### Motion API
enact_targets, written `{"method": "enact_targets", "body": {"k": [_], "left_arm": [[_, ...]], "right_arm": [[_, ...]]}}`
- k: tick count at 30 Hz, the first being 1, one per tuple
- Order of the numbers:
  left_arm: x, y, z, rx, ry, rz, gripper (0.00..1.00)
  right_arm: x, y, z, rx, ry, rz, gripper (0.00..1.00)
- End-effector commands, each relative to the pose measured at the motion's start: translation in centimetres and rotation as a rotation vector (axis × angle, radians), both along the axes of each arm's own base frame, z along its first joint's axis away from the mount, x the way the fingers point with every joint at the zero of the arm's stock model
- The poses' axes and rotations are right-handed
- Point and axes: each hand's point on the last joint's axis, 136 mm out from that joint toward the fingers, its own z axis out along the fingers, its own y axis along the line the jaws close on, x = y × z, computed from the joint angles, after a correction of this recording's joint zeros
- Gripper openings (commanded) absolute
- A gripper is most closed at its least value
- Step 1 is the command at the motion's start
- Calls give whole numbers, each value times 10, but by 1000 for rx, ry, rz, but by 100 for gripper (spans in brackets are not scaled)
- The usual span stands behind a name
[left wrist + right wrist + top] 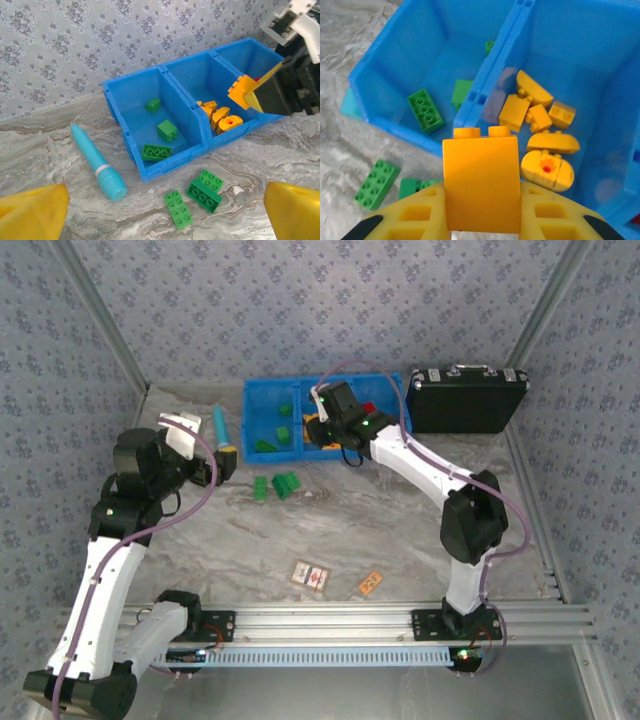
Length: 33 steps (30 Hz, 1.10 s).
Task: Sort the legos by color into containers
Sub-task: Place the lego in the container.
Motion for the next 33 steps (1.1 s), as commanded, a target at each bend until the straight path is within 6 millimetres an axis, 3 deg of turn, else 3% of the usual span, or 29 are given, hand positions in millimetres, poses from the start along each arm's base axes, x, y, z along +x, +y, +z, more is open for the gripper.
{"method": "enact_targets", "body": {"k": [1,6,17,26,33], "left_arm": [[0,2,10,-7,-42,5,100],[0,3,9,-5,-39,10,100],[1,3,6,-1,-37,13,100],[1,3,6,-5,-39,10,100],[5,2,4,-10,-21,12,100]], "right_arm": [[30,-4,5,-3,-57,-38,23],[56,-4,-9,-21,-49,-48,23],[87,-2,-38,-34,-7,-63,23],[106,2,-79,-64,53,-61,25],[107,-1,-95,-70,86,-76,31]]}}
